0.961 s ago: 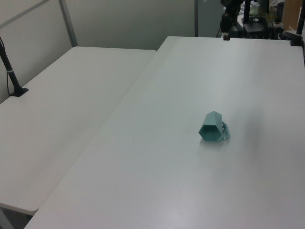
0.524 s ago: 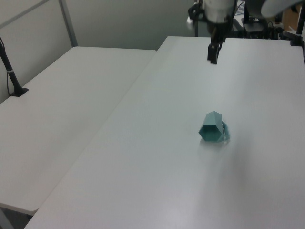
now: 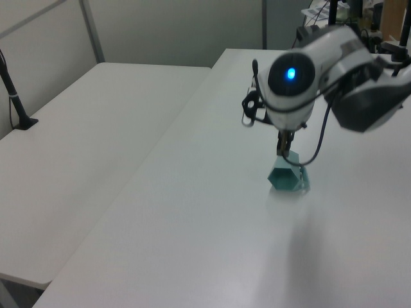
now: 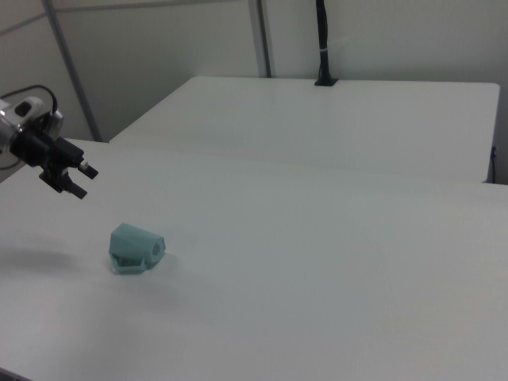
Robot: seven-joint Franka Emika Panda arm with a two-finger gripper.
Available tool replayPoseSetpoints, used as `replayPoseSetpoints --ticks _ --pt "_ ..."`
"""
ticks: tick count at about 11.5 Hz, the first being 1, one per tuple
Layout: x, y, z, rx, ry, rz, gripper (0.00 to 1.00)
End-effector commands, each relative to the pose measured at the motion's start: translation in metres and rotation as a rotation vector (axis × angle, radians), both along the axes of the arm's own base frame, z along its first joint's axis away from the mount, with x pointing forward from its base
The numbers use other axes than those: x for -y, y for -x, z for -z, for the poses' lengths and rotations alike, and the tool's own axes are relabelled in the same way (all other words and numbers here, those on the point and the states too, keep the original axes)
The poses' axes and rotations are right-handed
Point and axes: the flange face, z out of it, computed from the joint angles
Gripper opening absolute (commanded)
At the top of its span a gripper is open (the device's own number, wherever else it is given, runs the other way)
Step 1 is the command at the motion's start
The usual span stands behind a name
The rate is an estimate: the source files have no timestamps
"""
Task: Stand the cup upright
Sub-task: 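Lower the open gripper onto the tipped teal cup's side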
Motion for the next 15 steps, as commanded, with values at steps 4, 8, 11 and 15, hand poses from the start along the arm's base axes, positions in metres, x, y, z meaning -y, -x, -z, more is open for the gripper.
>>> replayPoseSetpoints --ticks 4,8,11,15 --pt "-0.022 -0.009 0.089 0.098 0.162 0.036 1.00" --pt "-0.015 -0.008 0.126 0.078 0.208 0.040 1.00" --pt "-0.006 -0.017 0.137 0.072 0.206 0.048 1.00" --pt "0.008 -0.023 0.164 0.054 0.225 0.026 1.00"
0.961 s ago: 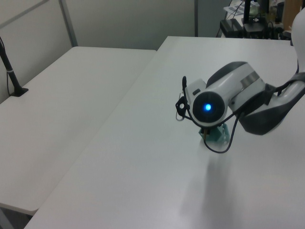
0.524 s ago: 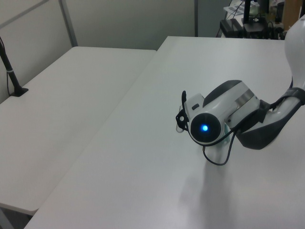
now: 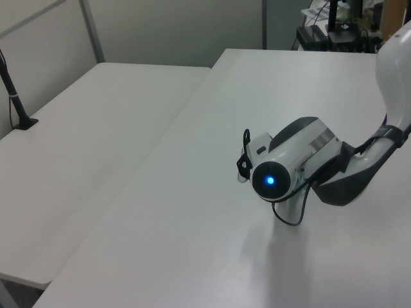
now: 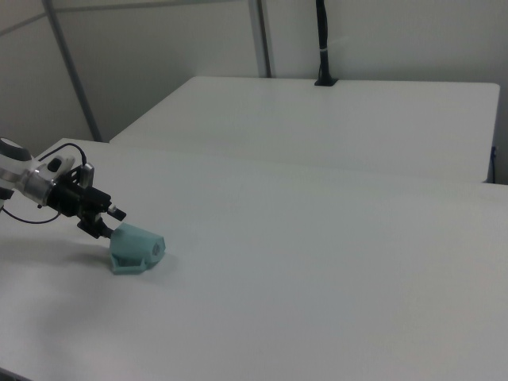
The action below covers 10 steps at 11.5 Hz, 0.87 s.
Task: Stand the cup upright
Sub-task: 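Lower the open gripper onto the tipped teal cup's side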
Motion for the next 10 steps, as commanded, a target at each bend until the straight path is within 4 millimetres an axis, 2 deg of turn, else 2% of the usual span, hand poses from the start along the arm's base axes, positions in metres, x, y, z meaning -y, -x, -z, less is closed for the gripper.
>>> replayPoseSetpoints --ticks 1,5,8,9,10 --pt "0.010 -0.005 0.013 0.019 0.008 -0.020 1.00" --pt "0.016 -0.006 0.023 0.018 0.026 -0.036 0.89" --pt "0.021 -0.004 0.033 0.005 0.044 -0.033 0.62" --pt "0.023 -0.001 0.039 -0.004 0.055 -0.035 0.55" --pt "0.023 -0.002 0.038 0.002 0.059 -0.041 0.37"
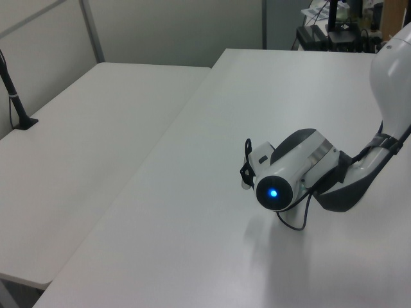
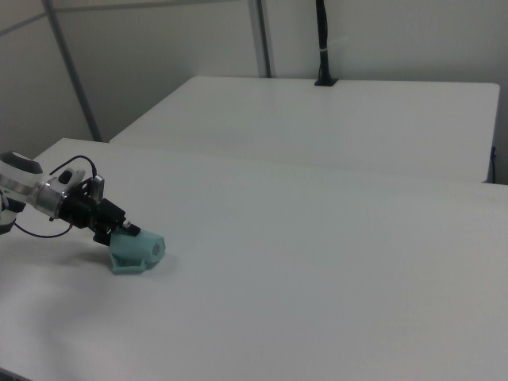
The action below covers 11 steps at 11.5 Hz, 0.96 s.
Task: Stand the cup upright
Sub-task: 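Close the gripper on the teal cup's body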
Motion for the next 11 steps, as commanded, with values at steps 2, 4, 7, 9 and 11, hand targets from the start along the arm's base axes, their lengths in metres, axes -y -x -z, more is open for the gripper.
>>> replayPoseSetpoints --ticks 2,4,7,9,11 --pt "0.004 0.001 0.006 0.019 0.004 -0.026 0.00" --pt "0.007 0.003 0.012 0.009 0.017 -0.028 0.00" --pt "0.008 0.006 0.017 0.000 0.020 -0.026 0.00" --pt "0.013 0.002 0.015 -0.001 0.015 -0.014 0.00" --pt "0.025 -0.014 -0.025 0.028 -0.035 0.016 0.00"
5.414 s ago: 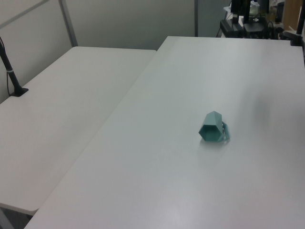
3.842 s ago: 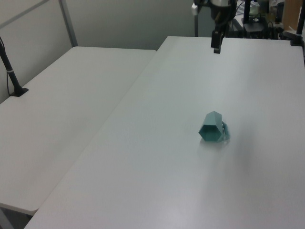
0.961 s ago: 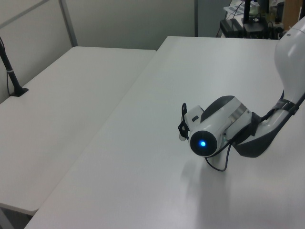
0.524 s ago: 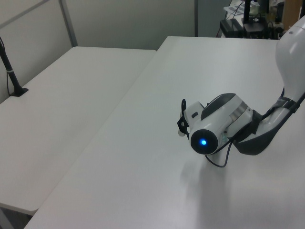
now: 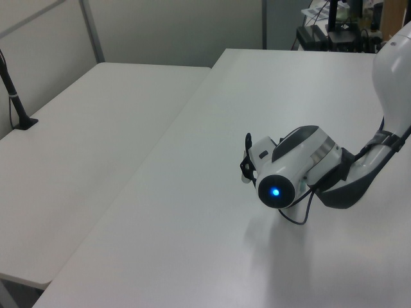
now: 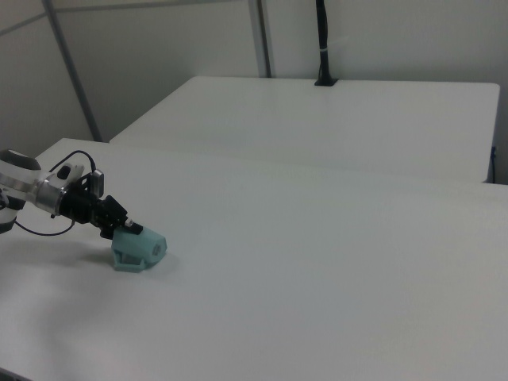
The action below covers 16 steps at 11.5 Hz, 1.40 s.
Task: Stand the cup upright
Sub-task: 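Close the gripper on the teal cup's body, then lift the teal cup and rotate it so its opening faces up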
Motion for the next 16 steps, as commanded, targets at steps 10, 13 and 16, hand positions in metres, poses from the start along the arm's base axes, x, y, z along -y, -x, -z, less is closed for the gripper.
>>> replayPoseSetpoints --ticks 10,13,16 --pt "0.189 -0.047 -0.202 -0.034 -0.672 0.170 0.00" --pt "0.262 -0.055 -0.226 -0.121 -0.964 0.213 0.00" --pt "0.321 -0.054 -0.200 -0.050 -1.129 0.241 0.00"
